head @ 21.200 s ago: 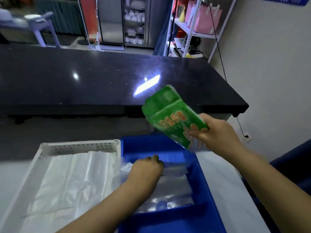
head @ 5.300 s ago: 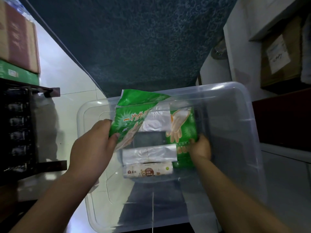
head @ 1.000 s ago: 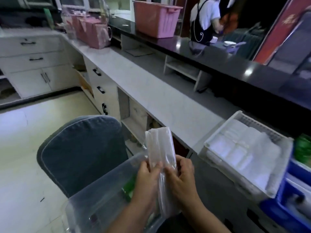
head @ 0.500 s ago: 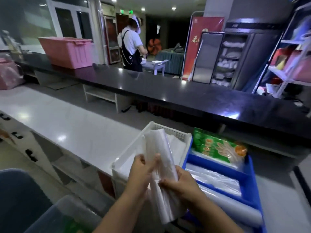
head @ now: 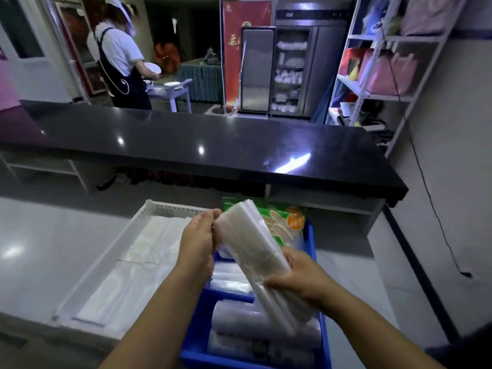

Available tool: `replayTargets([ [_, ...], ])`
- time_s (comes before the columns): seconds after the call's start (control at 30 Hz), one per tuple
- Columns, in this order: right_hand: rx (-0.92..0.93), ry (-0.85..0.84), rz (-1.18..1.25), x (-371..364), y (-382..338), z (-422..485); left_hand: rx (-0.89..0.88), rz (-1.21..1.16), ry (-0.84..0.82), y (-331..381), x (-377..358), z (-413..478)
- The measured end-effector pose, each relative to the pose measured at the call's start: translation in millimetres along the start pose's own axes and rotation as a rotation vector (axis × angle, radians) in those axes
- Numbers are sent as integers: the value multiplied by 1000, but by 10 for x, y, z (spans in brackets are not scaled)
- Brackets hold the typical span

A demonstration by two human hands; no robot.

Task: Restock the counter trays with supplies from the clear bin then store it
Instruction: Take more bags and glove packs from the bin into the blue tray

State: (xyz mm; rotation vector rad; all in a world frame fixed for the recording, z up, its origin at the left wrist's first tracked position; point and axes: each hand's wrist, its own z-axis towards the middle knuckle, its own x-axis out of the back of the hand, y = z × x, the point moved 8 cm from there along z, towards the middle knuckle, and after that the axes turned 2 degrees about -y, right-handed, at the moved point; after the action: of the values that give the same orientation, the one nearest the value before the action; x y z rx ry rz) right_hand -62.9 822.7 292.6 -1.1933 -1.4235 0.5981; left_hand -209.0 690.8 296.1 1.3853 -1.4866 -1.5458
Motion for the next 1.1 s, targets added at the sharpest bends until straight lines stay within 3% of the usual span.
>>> replayTargets([
  [0.1, -49, 128, -12, 396, 176, -7, -11, 171, -87, -203, -86, 203],
  [0.17, -90, 241, -23, 656, 272, -31, -60, 501, -247, -439, -211, 293],
  [0.3, -156, 425, -60, 973, 401, -91, -200, 1417, -583, -967, -436, 331],
  [0.43, -215, 505, -217, 1018, 460, -95, -365, 1814, -767, -1232, -554, 295],
  [0.67, -184, 480, -573, 805, 298, 33, -310, 1854, -754, -1335, -462, 424],
  [0.9, 39, 442, -915, 538, 11, 328, -148, 1587, -761, -1312, -351, 441],
  [1.1, 188, 410, -1114, 324, -7, 613, -374, 1552, -754, -1075, -363, 203],
])
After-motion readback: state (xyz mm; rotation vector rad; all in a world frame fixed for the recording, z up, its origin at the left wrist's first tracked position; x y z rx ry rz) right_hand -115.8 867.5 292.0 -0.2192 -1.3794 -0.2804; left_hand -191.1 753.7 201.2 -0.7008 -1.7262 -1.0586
